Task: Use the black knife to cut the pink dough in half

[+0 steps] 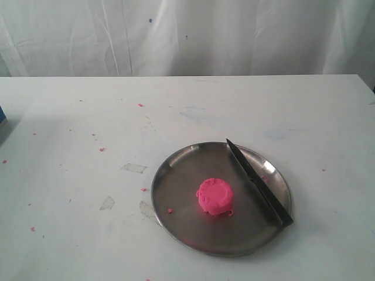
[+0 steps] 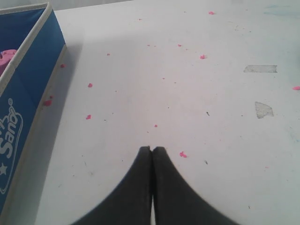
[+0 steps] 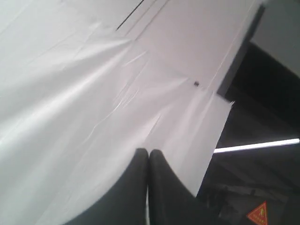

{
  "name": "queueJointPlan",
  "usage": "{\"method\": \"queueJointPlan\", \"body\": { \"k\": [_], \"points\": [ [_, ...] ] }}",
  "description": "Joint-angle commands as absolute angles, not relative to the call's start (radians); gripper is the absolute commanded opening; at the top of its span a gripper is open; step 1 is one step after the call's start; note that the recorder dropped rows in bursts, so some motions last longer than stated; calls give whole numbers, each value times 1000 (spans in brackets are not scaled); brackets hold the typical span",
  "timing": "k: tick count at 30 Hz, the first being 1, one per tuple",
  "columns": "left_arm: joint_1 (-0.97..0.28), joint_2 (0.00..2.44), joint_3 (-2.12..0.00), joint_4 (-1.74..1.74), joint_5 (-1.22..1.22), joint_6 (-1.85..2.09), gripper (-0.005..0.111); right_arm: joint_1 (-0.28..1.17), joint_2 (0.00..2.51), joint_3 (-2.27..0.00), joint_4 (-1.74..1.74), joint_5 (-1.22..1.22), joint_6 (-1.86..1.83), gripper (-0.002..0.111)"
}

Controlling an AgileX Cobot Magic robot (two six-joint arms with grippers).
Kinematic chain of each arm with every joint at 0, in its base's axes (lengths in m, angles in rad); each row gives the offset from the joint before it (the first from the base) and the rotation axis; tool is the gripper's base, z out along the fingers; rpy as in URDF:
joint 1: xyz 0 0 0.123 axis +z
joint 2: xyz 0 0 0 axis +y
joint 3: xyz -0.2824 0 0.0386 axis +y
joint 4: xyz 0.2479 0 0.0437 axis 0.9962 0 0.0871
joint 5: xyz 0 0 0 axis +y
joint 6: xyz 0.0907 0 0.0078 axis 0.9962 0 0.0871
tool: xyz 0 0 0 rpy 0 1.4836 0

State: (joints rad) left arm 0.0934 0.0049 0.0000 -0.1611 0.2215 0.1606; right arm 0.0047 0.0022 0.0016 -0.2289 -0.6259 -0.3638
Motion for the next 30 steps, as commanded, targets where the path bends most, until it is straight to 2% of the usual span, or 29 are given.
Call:
{"method": "queueJointPlan", "body": {
  "k": [1,8,16,20,24,30],
  "points": [
    [97,0,0,-161,218,161,0,0,0,0,-243,-523,-350,0],
    [97,0,0,-161,218,161,0,0,0,-18,-310,-510,-302,0],
    [97,0,0,-161,218,161,0,0,168,-147,-286,-224,117,0],
    [97,0,0,-161,218,161,0,0,451,-254,-281,41,317,0],
    [97,0,0,-161,218,161,0,0,697,-297,-185,93,490,0],
    [97,0,0,-161,218,161,0,130,1043,-472,-94,477,254,0]
  ]
}}
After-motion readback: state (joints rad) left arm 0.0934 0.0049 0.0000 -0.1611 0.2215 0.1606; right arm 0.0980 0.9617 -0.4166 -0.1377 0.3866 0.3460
